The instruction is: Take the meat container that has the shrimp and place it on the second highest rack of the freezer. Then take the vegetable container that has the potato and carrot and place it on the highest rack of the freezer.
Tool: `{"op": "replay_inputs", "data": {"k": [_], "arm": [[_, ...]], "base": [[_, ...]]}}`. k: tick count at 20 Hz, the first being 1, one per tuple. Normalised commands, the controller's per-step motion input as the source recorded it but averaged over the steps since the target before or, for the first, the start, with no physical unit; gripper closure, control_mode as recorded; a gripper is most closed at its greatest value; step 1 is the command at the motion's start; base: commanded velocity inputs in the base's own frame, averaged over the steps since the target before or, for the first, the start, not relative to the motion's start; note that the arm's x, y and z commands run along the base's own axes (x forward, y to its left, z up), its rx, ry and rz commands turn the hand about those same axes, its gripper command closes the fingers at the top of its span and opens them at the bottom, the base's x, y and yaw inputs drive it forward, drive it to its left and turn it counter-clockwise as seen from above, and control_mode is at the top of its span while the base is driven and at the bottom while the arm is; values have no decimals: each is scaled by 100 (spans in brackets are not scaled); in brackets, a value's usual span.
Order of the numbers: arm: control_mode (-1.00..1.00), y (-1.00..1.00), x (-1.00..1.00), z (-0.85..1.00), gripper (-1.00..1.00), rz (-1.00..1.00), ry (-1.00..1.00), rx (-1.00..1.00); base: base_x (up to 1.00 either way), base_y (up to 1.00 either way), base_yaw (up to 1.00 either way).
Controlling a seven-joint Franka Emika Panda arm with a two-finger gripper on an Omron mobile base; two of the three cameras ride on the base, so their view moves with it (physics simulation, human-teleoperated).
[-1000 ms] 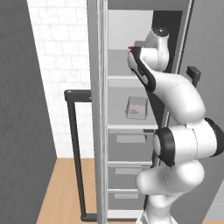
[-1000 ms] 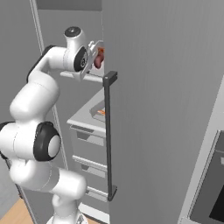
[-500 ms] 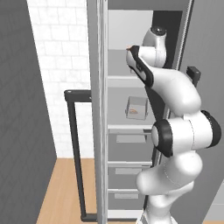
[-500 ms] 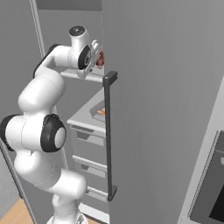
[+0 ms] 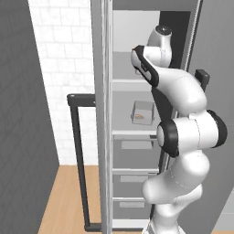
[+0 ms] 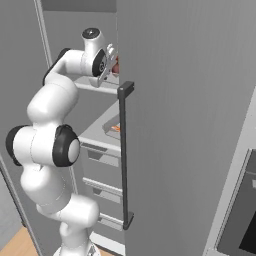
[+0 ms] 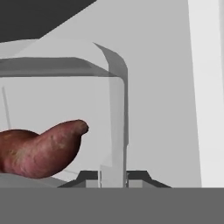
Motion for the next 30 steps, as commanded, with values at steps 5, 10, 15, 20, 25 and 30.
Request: {"op": "replay_inputs", "data": {"k": [5, 10, 15, 20, 25, 30], "arm": [[-100, 0, 0, 0, -100, 0, 0, 0], [-100, 0, 0, 0, -100, 0, 0, 0], [-100, 0, 0, 0, -100, 0, 0, 0], [-100, 0, -17, 13, -100, 0, 0, 0], [-100, 0, -55, 44, -100, 0, -11, 0], [-100, 0, -87, 1, -100, 0, -12, 0]], "base": [[0, 0, 0], [0, 0, 0], [0, 0, 0], [0, 0, 0], [0, 0, 0], [0, 0, 0]]}}
